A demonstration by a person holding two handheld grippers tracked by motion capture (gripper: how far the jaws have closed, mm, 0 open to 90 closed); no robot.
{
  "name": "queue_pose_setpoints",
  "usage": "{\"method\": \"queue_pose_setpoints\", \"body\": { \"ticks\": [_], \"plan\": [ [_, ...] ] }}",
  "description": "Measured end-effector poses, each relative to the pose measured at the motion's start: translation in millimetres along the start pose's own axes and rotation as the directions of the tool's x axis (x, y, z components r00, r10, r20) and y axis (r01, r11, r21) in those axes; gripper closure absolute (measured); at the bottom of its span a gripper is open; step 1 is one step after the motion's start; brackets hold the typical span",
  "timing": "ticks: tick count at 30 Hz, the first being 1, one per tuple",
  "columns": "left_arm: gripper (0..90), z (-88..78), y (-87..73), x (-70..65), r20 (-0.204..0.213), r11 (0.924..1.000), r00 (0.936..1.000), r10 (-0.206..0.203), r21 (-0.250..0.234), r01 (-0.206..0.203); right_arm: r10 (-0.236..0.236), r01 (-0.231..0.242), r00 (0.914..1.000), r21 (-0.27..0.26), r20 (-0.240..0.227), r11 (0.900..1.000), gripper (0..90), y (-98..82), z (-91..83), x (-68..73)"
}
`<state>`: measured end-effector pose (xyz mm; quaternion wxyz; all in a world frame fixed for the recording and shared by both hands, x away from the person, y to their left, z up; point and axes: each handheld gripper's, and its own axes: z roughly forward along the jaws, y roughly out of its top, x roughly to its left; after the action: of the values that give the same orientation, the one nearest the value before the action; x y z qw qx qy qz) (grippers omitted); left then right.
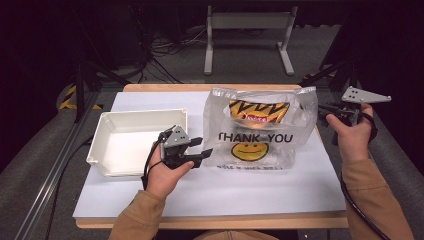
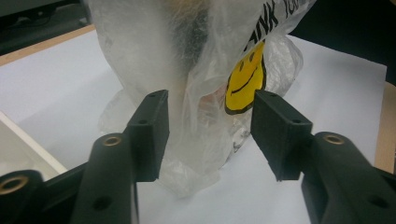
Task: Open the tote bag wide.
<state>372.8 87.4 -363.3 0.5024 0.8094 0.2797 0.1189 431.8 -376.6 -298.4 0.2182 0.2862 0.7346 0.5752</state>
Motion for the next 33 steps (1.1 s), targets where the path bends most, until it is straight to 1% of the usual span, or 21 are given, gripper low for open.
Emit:
{"method": "queue_pose_setpoints", "body": {
  "ticks": [4,5,8,13,16,18,21,24,25,26,27,28,30,31,33],
  "plan": [
    [51.8,1.1,-0.6,0.4,0.007,1.0000,1.0000,0.007,0.007,-0.007,0.027,-0.027,0.9996,0.017,0.000,0.999,90.0,-9.7,5.5,-4.0],
    [52.5,1.1,-0.6,0.4,0.007,1.0000,1.0000,0.007,0.007,-0.007,0.027,-0.027,0.9996,0.017,0.000,0.999,90.0,-9.7,5.5,-4.0],
    [52.3,0.6,-0.6,0.3,0.005,1.0000,1.0000,0.005,0.004,-0.005,0.049,-0.049,0.9988,0.037,0.001,0.998,90.0,-22.1,10.4,-7.4],
    [49.9,0.1,-0.7,0.4,0.005,1.0000,1.0000,-0.002,-0.001,0.002,0.098,-0.098,0.9952,0.033,-0.002,0.995,90.0,-40.4,12.9,-11.6],
    [48.8,-2.0,0.7,0.9,0.003,1.0000,1.0000,0.005,-0.006,-0.005,0.128,-0.127,0.9918,0.040,-0.002,0.991,90.0,-53.6,13.9,-14.1],
    [48.1,-2.6,0.6,0.8,0.002,1.0000,1.0000,-0.001,-0.008,0.001,0.137,-0.137,0.9905,0.052,0.003,0.989,90.0,-60.7,15.4,-14.6],
    [47.2,-3.4,1.1,0.7,-0.004,1.0000,1.0000,0.003,-0.009,-0.003,0.148,-0.148,0.9890,0.079,0.006,0.986,90.0,-70.8,18.4,-14.2],
    [46.4,-3.9,2.6,0.4,0.004,0.9999,1.0000,0.004,-0.012,-0.004,0.156,-0.156,0.9877,0.084,0.005,0.984,90.0,-78.5,20.3,-14.3],
    [46.0,-4.8,3.1,1.6,-0.003,0.9998,1.0000,0.007,-0.016,-0.007,0.161,-0.161,0.9870,0.086,0.006,0.983,90.0,-81.4,20.9,-14.7],
    [45.7,-5.9,3.1,2.8,-0.006,0.9998,1.0000,-0.003,-0.019,0.003,0.171,-0.171,0.9852,0.088,0.006,0.981,90.0,-85.0,21.8,-15.3],
    [45.5,-6.5,3.0,3.4,-0.007,0.9997,1.0000,-0.007,-0.022,0.007,0.184,-0.184,0.9828,0.098,0.007,0.978,90.0,-89.8,23.6,-15.0],
    [45.3,-7.3,2.9,4.4,-0.011,0.9997,0.9999,-0.005,-0.023,0.005,0.183,-0.184,0.9830,0.108,0.012,0.977,90.0,-92.9,24.9,-14.6],
    [44.4,-7.3,2.6,3.1,-0.011,0.9996,0.9999,-0.010,-0.025,0.010,0.195,-0.195,0.9807,0.139,0.015,0.971,90.0,-101.5,28.3,-12.7],
    [44.0,-7.2,3.1,2.4,-0.009,0.9998,0.9999,-0.007,-0.021,0.007,0.193,-0.193,0.9811,0.149,0.013,0.970,90.0,-104.2,29.7,-12.2],
    [42.6,-5.8,5.5,1.1,-0.007,0.9996,1.0000,0.006,-0.027,-0.006,0.187,-0.187,0.9822,0.163,0.017,0.969,90.0,-107.1,30.3,-11.8]
  ]
}}
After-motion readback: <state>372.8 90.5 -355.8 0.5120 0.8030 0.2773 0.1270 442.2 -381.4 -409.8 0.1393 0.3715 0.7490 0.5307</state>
